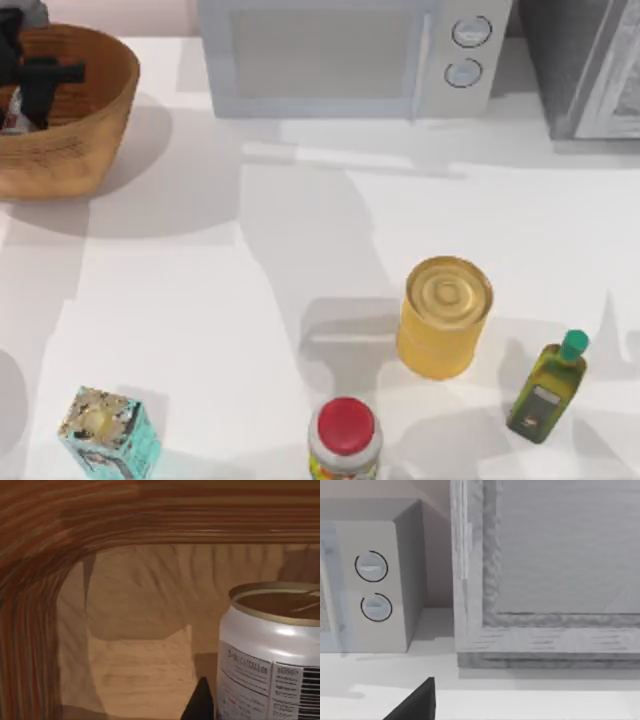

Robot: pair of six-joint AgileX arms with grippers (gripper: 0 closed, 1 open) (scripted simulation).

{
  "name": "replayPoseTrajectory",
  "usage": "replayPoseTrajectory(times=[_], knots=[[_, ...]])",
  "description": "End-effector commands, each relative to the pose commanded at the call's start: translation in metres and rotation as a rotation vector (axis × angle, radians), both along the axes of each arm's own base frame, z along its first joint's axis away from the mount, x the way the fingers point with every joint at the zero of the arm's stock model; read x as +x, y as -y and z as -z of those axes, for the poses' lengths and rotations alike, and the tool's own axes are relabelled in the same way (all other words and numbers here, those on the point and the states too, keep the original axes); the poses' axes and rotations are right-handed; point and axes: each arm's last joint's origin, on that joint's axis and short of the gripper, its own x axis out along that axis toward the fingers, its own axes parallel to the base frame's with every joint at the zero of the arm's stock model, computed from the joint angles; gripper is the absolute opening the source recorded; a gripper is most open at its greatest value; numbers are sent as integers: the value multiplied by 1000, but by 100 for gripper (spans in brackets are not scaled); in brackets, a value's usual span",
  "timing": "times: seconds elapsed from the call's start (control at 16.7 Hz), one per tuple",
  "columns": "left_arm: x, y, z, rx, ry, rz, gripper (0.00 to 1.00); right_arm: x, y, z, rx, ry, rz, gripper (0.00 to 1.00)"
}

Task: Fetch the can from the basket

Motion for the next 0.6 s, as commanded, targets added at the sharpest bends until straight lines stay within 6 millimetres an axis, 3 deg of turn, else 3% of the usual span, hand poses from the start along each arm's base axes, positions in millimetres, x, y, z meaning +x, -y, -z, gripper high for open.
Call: replayPoseTrajectory(times=[0.3,0.6], knots=[[-48,6,-65,8,178,-8,0,0,0,0,0,0,0,100],[-135,19,-111,28,391,-1,0,0,0,0,0,0,0,100]])
